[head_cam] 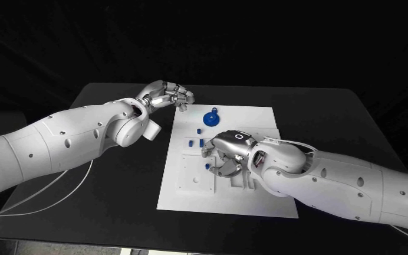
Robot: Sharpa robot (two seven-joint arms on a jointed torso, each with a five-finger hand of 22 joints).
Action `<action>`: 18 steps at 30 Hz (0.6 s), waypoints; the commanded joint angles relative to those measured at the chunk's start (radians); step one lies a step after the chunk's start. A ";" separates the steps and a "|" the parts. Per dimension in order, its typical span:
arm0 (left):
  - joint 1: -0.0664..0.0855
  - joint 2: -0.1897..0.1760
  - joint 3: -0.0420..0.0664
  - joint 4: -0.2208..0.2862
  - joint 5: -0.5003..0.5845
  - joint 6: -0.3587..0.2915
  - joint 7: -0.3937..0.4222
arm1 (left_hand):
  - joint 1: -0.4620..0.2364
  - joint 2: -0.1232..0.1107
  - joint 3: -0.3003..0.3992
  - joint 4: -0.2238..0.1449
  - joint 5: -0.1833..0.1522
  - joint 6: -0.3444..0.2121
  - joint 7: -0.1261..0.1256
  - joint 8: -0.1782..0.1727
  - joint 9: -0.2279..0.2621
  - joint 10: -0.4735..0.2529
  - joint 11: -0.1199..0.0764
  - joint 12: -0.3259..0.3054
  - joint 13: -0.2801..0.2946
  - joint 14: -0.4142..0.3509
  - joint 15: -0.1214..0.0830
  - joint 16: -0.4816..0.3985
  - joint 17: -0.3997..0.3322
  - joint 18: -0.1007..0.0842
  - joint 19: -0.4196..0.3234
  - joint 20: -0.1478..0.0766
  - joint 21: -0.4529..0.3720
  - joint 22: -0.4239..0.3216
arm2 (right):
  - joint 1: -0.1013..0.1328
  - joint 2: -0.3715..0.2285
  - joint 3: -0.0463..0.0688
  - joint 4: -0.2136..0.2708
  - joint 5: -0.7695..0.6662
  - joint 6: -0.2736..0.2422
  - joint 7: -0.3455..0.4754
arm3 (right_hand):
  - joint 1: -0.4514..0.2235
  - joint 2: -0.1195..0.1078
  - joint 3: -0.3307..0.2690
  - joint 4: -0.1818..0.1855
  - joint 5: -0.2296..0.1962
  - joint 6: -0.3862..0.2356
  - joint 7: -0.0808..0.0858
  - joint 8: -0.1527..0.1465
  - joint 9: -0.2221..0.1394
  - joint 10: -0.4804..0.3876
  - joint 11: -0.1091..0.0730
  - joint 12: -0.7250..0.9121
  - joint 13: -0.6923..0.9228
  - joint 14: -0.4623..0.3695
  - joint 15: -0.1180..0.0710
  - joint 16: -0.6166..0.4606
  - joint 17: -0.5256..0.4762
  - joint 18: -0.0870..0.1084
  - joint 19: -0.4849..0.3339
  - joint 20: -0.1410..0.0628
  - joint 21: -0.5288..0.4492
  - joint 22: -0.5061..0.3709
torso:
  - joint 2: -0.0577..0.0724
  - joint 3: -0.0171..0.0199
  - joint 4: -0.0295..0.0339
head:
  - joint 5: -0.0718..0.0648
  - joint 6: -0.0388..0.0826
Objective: Assemble the parts on the task board
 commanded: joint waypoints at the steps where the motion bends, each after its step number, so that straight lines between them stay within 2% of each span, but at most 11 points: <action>1: 0.002 0.001 0.001 -0.002 0.005 0.005 0.006 | -0.004 0.006 0.000 -0.002 0.005 -0.007 0.005 0.007 -0.001 -0.007 0.001 0.004 0.001 0.002 0.005 -0.004 0.001 0.019 0.000 0.006 -0.005 0.001 | 0.005 -0.017 0.003 0.022 0.072 -0.071 0.040 | -0.001 -0.006 -0.013 0.004 0.006 -0.007 0.000 -0.003 -0.003 -0.002 -0.001 0.008 -0.013 0.001 0.005 0.010 -0.002 0.008 -0.003 -0.001 -0.004 0.020 | 0.000 0.0010 -0.0005 | -0.002 0.004; 5: 0.002 0.002 0.001 -0.005 0.005 0.007 0.007 | -0.004 0.006 0.000 -0.002 0.005 -0.008 0.005 0.007 -0.002 -0.007 0.001 0.004 0.001 0.002 0.004 -0.004 0.002 0.020 0.000 0.006 -0.005 0.001 | 0.024 -0.047 0.015 0.049 0.113 -0.083 0.052 | 0.013 -0.003 -0.022 0.012 0.012 -0.005 0.003 0.001 -0.007 0.034 -0.010 0.020 -0.031 0.007 -0.004 0.022 -0.006 0.008 0.007 -0.005 -0.001 0.019 | 0.000 0.0007 -0.0003 | -0.005 0.010; 9: 0.002 0.003 0.001 -0.007 0.005 0.007 0.006 | -0.004 0.006 0.000 -0.002 0.005 -0.009 0.005 0.007 -0.002 -0.007 0.001 0.004 0.001 0.003 0.004 -0.004 0.003 0.020 0.001 0.006 -0.005 0.002 | 0.046 -0.084 0.032 0.078 0.210 -0.074 0.080 | 0.021 0.001 -0.019 0.020 0.015 0.004 0.009 0.006 -0.008 0.053 -0.016 0.026 -0.042 0.006 -0.010 0.026 -0.010 0.008 0.007 -0.006 -0.001 0.019 | 0.000 0.0006 -0.0008 | -0.010 0.014; 11: 0.002 0.004 0.001 -0.008 0.005 0.008 0.007 | -0.004 0.006 0.000 -0.002 0.005 -0.009 0.005 0.007 -0.002 -0.007 0.001 0.004 0.001 0.003 0.004 -0.004 0.003 0.020 0.001 0.006 -0.005 0.002 | 0.064 -0.110 0.043 0.096 0.281 -0.055 0.096 | 0.028 0.011 -0.014 0.022 0.029 0.021 0.006 0.016 -0.005 0.068 -0.020 0.032 -0.047 0.002 -0.013 0.027 -0.012 0.008 0.004 -0.004 -0.004 0.018 | 0.000 0.0011 -0.0010 | -0.011 0.016; 14: 0.002 0.004 0.001 -0.011 0.005 0.008 0.006 | -0.004 0.006 0.000 -0.001 0.005 -0.009 0.005 0.008 -0.003 -0.007 0.001 0.004 0.001 0.004 0.004 -0.004 0.003 0.020 0.002 0.005 -0.005 0.002 | 0.081 -0.138 0.060 0.113 0.301 -0.035 0.098 | 0.030 0.022 -0.021 0.020 0.043 0.024 0.005 0.019 -0.005 0.094 -0.029 0.051 -0.047 0.000 -0.022 0.030 -0.014 0.008 0.002 -0.004 -0.004 0.019 | 0.000 0.0016 -0.0010 | -0.012 0.018; 16: 0.002 0.004 0.001 -0.012 0.005 0.008 0.006 | -0.004 0.006 0.000 -0.001 0.005 -0.009 0.005 0.008 -0.003 -0.007 0.001 0.004 0.001 0.004 0.004 -0.004 0.003 0.020 0.002 0.005 -0.005 0.002 | 0.093 -0.153 0.067 0.119 0.313 -0.029 0.096 | 0.029 0.029 -0.031 0.014 0.049 0.026 0.004 0.021 -0.005 0.118 -0.041 0.072 -0.044 -0.001 -0.033 0.032 -0.016 0.008 0.002 -0.003 -0.003 0.020 | 0.000 0.0014 -0.0012 | -0.013 0.019; 18: 0.002 0.005 0.001 -0.012 0.005 0.009 0.006 | -0.004 0.006 0.000 -0.001 0.005 -0.009 0.005 0.008 -0.003 -0.007 0.001 0.004 0.001 0.004 0.004 -0.004 0.003 0.020 0.002 0.005 -0.005 0.002 | 0.099 -0.163 0.075 0.114 0.296 0.013 0.078 | 0.032 0.036 -0.039 0.007 0.053 0.028 0.004 0.023 -0.005 0.135 -0.050 0.092 -0.038 0.000 -0.042 0.034 -0.018 0.008 0.003 -0.004 -0.002 0.020 | 0.000 0.0009 -0.0010 | -0.014 0.020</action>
